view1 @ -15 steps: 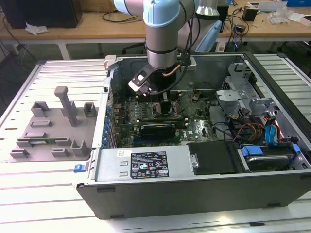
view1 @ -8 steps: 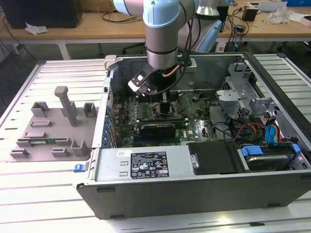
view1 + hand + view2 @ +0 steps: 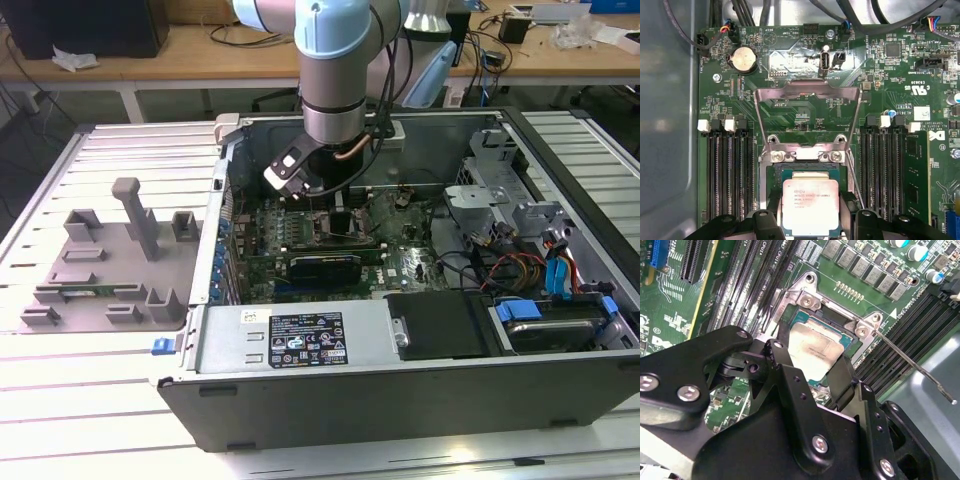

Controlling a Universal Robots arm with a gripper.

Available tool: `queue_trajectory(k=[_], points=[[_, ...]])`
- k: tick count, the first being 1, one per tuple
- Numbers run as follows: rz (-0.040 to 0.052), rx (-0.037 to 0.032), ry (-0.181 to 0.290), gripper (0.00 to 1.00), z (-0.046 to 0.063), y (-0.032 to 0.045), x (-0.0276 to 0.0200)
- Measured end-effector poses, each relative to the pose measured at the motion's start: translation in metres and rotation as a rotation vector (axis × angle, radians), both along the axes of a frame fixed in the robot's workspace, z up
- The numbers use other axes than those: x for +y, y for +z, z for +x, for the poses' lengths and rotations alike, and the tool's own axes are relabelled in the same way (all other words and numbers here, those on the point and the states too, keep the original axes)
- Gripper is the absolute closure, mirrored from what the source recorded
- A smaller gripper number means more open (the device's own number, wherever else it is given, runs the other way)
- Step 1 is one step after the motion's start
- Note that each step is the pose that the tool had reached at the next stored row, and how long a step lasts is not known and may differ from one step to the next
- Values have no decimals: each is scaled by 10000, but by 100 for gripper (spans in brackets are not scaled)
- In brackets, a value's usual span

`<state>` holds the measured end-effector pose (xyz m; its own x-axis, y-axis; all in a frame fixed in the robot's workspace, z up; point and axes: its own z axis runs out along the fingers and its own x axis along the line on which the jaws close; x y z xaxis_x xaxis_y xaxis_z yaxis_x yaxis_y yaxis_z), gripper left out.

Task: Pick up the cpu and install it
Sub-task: 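Place the cpu into insertion slot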

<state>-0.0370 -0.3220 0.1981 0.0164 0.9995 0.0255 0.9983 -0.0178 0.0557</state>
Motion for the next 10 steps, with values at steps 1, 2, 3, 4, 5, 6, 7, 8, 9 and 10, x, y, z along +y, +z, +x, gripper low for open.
queue_trajectory(k=[1, 2, 3, 4, 5, 6, 7, 8, 9, 10], points=[[0, -1, 0, 46, 3, 0, 1], [-1, 0, -1, 46, 3, -1, 1], [-3, 1, -1, 46, 3, -6, 1], [-4, 3, 0, 46, 3, -19, 1], [-3, 2, 2, 46, 3, -26, 2], [-2, 1, 0, 46, 3, -28, 4], [-1, 1, 11, 46, 4, -28, 6], [-1, 1, 30, 46, 4, -28, 10], [-1, 1, 47, 46, 5, -28, 13], [0, 1, 65, 46, 6, -28, 14]])
